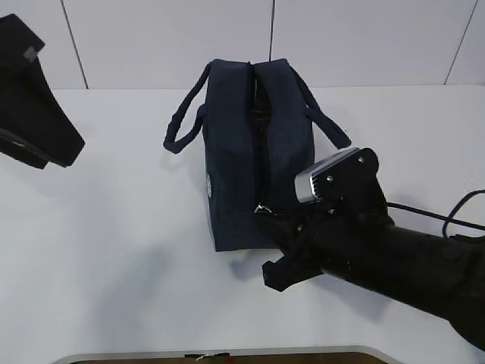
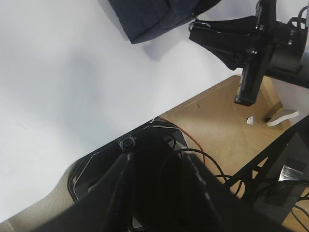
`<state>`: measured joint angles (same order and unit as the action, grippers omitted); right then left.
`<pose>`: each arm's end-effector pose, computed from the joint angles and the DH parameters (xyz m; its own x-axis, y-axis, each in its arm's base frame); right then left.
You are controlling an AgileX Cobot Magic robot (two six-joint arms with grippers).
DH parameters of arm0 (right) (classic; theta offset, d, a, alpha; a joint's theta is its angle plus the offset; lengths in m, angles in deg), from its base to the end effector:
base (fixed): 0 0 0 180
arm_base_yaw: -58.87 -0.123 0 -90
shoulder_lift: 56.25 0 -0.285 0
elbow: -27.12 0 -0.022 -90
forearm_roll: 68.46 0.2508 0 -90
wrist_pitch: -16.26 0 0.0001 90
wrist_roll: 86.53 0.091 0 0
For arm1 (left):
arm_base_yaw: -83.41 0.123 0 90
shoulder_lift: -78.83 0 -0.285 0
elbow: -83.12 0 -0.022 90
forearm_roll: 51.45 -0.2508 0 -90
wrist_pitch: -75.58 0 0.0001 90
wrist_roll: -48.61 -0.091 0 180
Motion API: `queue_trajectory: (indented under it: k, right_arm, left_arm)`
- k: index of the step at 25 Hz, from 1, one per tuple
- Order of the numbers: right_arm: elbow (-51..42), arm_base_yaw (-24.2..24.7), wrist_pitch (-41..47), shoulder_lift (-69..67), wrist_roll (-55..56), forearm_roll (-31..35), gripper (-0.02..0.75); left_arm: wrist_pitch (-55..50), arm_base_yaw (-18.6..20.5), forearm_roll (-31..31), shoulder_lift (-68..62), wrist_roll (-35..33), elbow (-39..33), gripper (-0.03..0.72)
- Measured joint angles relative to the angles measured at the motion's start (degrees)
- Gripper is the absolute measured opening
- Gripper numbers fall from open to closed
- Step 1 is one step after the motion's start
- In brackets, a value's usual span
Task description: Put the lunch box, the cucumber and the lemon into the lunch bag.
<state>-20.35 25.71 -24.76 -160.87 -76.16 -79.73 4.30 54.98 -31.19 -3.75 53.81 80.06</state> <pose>0.2386 0.1698 0.1541 -0.3287 -0.1772 -0.9277 -0.6322 0.7710 0.0768 0.2028 -0.1437 0.3682 -0.9023 0.2659 -0.3394 0.3896 0.8400 -0.3776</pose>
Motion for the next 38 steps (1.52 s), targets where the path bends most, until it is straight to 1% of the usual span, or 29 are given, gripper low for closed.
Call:
queue_trajectory:
  k: [5,13,18,29,38]
  right_arm:
    - [-0.11,0.0,3.29,2.79,0.0,-1.09,0.005]
    - [-0.11,0.0,13.0,7.15,0.0,-2.58,0.005]
    - [0.11,0.0,13.44,8.5,0.0,-3.22,0.005]
    - [7.81,0.0,16.63,8.65,0.0,-7.45,0.005]
    - [12.66,0.0,22.72,8.65,0.0,-9.85,0.005]
  left_arm:
    - [0.0,0.0,0.34,0.0,0.0,0.0,0.239]
    - [0.0,0.0,1.34,0.0,0.0,0.0,0.239]
    - [0.0,0.0,1.45,0.0,0.0,0.0,0.239]
    - [0.0,0.0,1.66,0.0,0.0,0.0,0.239]
    - [0.0,0.0,0.89,0.0,0.0,0.0,0.239]
